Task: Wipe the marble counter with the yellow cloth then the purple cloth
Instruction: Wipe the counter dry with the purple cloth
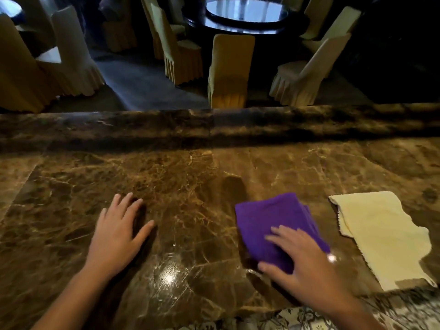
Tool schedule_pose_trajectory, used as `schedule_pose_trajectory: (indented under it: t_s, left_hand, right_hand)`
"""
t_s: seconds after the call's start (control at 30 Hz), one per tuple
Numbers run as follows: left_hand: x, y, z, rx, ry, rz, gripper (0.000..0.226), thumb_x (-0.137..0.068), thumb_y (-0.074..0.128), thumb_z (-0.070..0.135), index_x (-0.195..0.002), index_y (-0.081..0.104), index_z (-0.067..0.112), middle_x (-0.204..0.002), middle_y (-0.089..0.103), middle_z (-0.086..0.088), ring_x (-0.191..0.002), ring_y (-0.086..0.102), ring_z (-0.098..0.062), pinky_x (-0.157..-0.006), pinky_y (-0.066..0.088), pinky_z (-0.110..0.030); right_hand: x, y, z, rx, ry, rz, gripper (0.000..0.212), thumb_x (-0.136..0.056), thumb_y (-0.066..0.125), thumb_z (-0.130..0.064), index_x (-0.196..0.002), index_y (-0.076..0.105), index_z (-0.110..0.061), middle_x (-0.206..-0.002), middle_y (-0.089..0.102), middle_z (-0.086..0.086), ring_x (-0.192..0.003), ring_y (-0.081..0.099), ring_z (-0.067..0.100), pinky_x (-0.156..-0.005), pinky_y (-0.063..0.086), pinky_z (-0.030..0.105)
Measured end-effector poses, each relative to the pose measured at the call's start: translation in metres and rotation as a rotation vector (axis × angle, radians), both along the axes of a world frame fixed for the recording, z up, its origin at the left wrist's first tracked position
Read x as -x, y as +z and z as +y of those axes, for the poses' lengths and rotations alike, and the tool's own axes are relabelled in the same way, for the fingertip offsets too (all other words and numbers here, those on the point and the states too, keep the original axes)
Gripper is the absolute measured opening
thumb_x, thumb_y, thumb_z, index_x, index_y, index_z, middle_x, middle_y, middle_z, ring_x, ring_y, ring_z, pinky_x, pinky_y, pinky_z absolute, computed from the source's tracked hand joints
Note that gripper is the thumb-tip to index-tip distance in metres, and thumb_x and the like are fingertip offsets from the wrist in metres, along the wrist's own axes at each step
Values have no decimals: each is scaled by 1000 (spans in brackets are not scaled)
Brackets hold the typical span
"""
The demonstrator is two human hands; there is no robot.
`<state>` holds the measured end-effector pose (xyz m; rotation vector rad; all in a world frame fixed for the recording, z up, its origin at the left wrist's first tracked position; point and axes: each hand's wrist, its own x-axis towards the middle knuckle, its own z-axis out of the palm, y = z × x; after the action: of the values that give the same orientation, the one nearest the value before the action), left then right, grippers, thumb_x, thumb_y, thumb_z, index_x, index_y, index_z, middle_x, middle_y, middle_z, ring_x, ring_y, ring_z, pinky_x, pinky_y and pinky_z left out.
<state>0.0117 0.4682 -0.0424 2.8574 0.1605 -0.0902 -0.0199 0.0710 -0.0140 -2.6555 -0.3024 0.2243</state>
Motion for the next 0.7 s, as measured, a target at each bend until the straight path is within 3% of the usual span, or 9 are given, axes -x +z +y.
schedule_pose_trajectory:
  t_s: [0.03,0.13,0.2,0.27,0.53,0.7]
  left_hand:
    - [1,-6,10,-28,19,10,84,-90,32,72,-155,39,20,-167,29,-7,-158,16,-28,-125,18,-55]
    - [5,-23,22,-90,49,6,87,-91,19,76,-158,32,21,-169,23,-6,-158,12,-27,-126,11,-55]
    - [5,-30,22,-107,52,-11,85,-92,18,73,-159,31,21,-170,22,-7,-159,12,-26,-127,10,-54]
    - [5,-33,21,-106,51,-7,83,-93,18,71,-159,30,21,-170,21,-6,-159,10,-26,-127,10,-54]
    - [2,-35,20,-115,68,-9,82,-95,14,71,-161,25,23,-171,13,-1,-160,3,-21,-128,8,-51]
    - [4,-39,21,-134,61,-20,79,-97,14,70,-161,22,25,-172,13,-1,-160,2,-21,-128,8,-51]
  right_hand:
    - [9,-8,1,-19,-23,30,73,-78,46,-88,-129,66,-39,-147,53,-19,-145,39,4,-123,20,34]
    - [12,-24,7,-35,-131,-44,69,-85,30,-85,-138,55,-48,-159,38,-18,-154,19,5,-127,14,39]
    - [0,-35,19,96,-142,-24,70,-88,20,-83,-147,40,-51,-166,24,-14,-158,8,14,-128,8,46]
    - [-17,-46,30,254,-121,-33,72,-90,15,-81,-152,34,-49,-168,25,-5,-158,11,25,-126,10,54]
    - [-150,-50,86,295,-141,-89,72,-90,22,-71,-154,34,-41,-167,30,4,-156,17,32,-125,12,59]
    - [-214,-51,131,298,-48,-59,67,-96,27,-68,-157,27,-40,-170,22,3,-157,11,31,-126,7,58]
